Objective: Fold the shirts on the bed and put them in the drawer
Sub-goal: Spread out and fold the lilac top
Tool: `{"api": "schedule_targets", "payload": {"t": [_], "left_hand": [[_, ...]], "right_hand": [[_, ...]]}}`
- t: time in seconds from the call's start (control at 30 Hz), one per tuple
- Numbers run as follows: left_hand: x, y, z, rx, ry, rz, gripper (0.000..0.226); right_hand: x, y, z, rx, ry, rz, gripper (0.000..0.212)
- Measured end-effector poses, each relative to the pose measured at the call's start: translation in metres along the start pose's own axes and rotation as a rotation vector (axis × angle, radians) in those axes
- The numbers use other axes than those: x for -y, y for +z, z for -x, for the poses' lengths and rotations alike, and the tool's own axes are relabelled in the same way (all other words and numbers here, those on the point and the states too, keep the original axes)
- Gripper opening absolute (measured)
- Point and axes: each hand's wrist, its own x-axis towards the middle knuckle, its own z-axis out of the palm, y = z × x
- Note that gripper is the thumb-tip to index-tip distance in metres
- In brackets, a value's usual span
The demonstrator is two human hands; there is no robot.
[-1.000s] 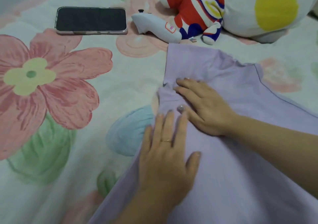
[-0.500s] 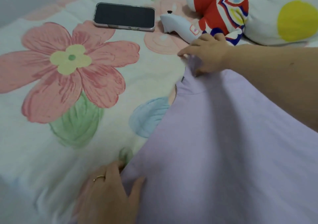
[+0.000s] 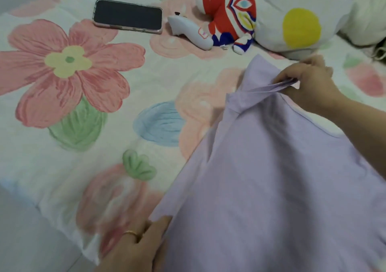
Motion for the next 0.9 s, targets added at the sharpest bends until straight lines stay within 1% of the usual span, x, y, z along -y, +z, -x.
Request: {"api": "schedule_targets", "payload": {"t": [0.03,0.07,0.13,0.17,0.2,0.23,0.27,0.3,0.33,0.37,0.4,0.47,0.5,0.53,0.57,0.6,0.63,0.67,0.7,0.8,0.83,0.9], "left_hand": [[0.006,0.016,0.011,-0.104,0.013,0.058,0.025],[0.0,0.021,0.02,-0.039,0.016,0.153,0.018],[-0.017,0.026,0.036,0.02,0.119,0.051,0.038],[-0.027,0.033,0.036,0.088,0.143,-0.055,0.042],[-0.034,0.043,0.035,0.159,0.088,-0.102,0.041],[-0.028,0.059,0.037,0.145,0.042,-0.145,0.039],[-0.027,0.06,0.036,0.179,-0.021,-0.098,0.038],[-0.027,0.063,0.033,0.159,0.025,-0.109,0.038],[-0.026,0.061,0.031,0.049,0.063,-0.072,0.044],[-0.025,0.065,0.028,-0.096,0.114,-0.032,0.052],[-0.024,0.071,0.022,-0.253,0.161,-0.048,0.056],[-0.028,0.084,0.006,-0.338,0.22,-0.121,0.057],[-0.031,0.086,-0.003,-0.323,0.223,-0.142,0.056],[-0.029,0.093,-0.01,-0.338,0.238,-0.183,0.053],[-0.028,0.098,-0.016,-0.324,0.244,-0.244,0.047],[-0.025,0.103,-0.019,-0.314,0.248,-0.306,0.044],[-0.021,0.107,-0.021,-0.281,0.248,-0.344,0.045],[-0.016,0.112,-0.021,-0.285,0.26,-0.364,0.046],[-0.012,0.114,-0.021,-0.296,0.271,-0.371,0.048],[-0.007,0.114,-0.02,-0.299,0.311,-0.383,0.05],[-0.006,0.114,-0.02,-0.301,0.32,-0.382,0.051],[-0.006,0.112,-0.019,-0.295,0.32,-0.377,0.051]], "right_hand": [[-0.008,-0.002,0.013,0.005,0.025,-0.005,0.017],[-0.016,-0.002,0.026,0.018,0.056,-0.004,0.019],[-0.032,0.001,0.049,0.083,0.143,0.035,0.022],[-0.039,0.004,0.06,0.131,0.196,0.067,0.023],[-0.046,0.008,0.07,0.18,0.249,0.1,0.024],[-0.053,0.012,0.079,0.225,0.295,0.13,0.024],[-0.057,0.015,0.088,0.248,0.33,0.153,0.024],[-0.06,0.017,0.095,0.242,0.362,0.164,0.025],[-0.061,0.018,0.1,0.199,0.401,0.151,0.025],[-0.062,0.019,0.102,0.124,0.46,0.11,0.024],[-0.061,0.02,0.102,0.038,0.538,0.038,0.023],[-0.055,0.023,0.096,-0.111,0.752,-0.185,0.023],[-0.048,0.024,0.091,-0.148,0.896,-0.36,0.027],[-0.038,0.026,0.085,-0.132,1.057,-0.576,0.039],[-0.028,0.03,0.079,-0.071,1.202,-0.751,0.056],[-0.018,0.033,0.074,0.015,1.289,-0.856,0.068],[-0.009,0.037,0.072,0.1,1.301,-0.904,0.07],[-0.004,0.043,0.071,0.152,1.26,-0.903,0.062],[0.0,0.047,0.073,0.149,1.195,-0.874,0.053],[-0.02,0.051,0.088,-0.064,0.977,-0.737,0.051],[-0.029,0.046,0.093,-0.101,0.949,-0.645,0.047],[-0.045,0.037,0.101,-0.08,0.999,-0.396,0.043]]}}
